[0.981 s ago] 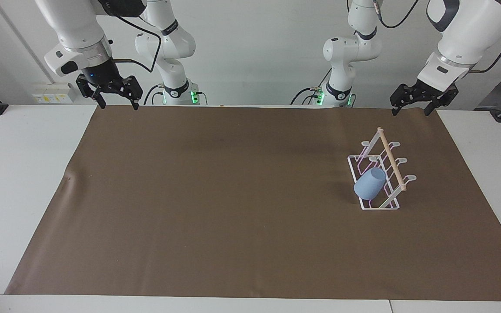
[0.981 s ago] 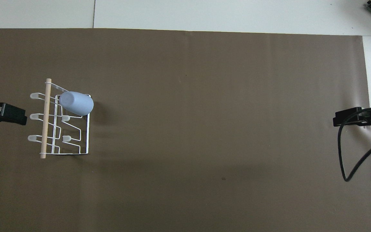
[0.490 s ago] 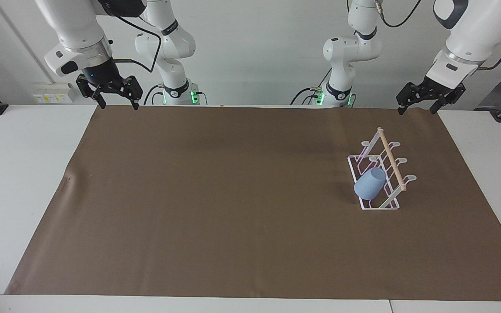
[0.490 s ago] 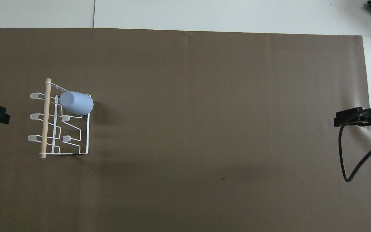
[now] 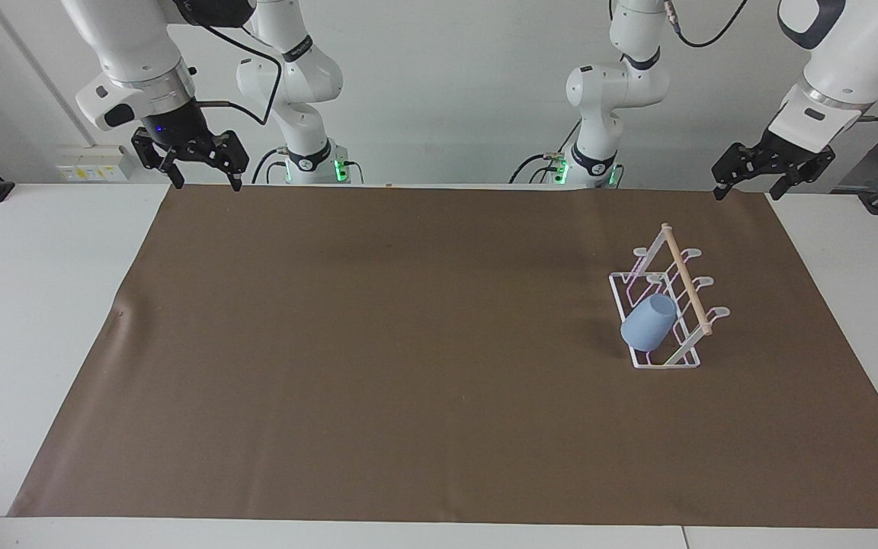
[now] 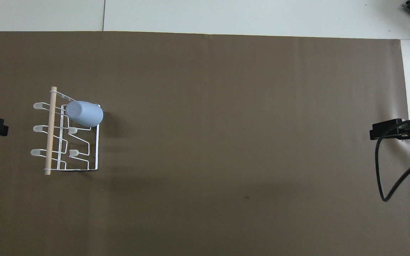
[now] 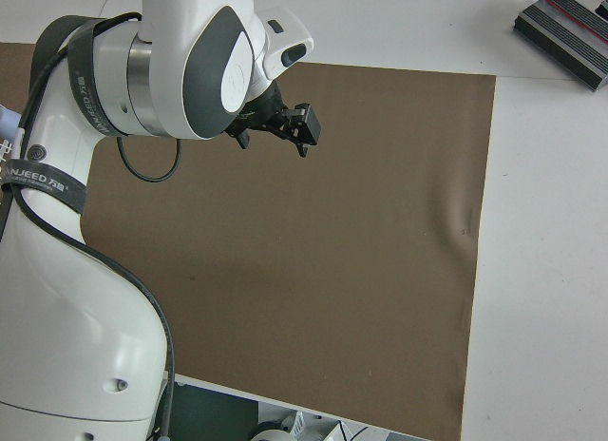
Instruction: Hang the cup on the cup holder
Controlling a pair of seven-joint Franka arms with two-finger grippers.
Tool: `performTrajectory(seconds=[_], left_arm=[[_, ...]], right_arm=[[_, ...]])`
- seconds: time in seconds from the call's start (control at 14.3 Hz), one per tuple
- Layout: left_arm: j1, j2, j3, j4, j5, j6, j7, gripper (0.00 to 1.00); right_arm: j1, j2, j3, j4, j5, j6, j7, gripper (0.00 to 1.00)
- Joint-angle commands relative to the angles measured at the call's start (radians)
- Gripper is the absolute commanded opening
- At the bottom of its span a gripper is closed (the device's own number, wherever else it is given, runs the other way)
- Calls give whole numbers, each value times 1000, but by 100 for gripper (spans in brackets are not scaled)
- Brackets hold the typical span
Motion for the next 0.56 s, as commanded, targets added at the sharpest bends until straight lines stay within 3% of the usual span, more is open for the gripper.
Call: performTrajectory(seconds=[0.0, 0.49], left_arm=[[-8, -12, 12, -5, -4, 12, 25, 100], [-20, -23, 7, -11, -4, 10, 10, 100]], right_arm=[[-15, -23, 7, -27, -15, 8, -23, 100], [-15, -30, 9, -34, -15, 9, -18, 100]])
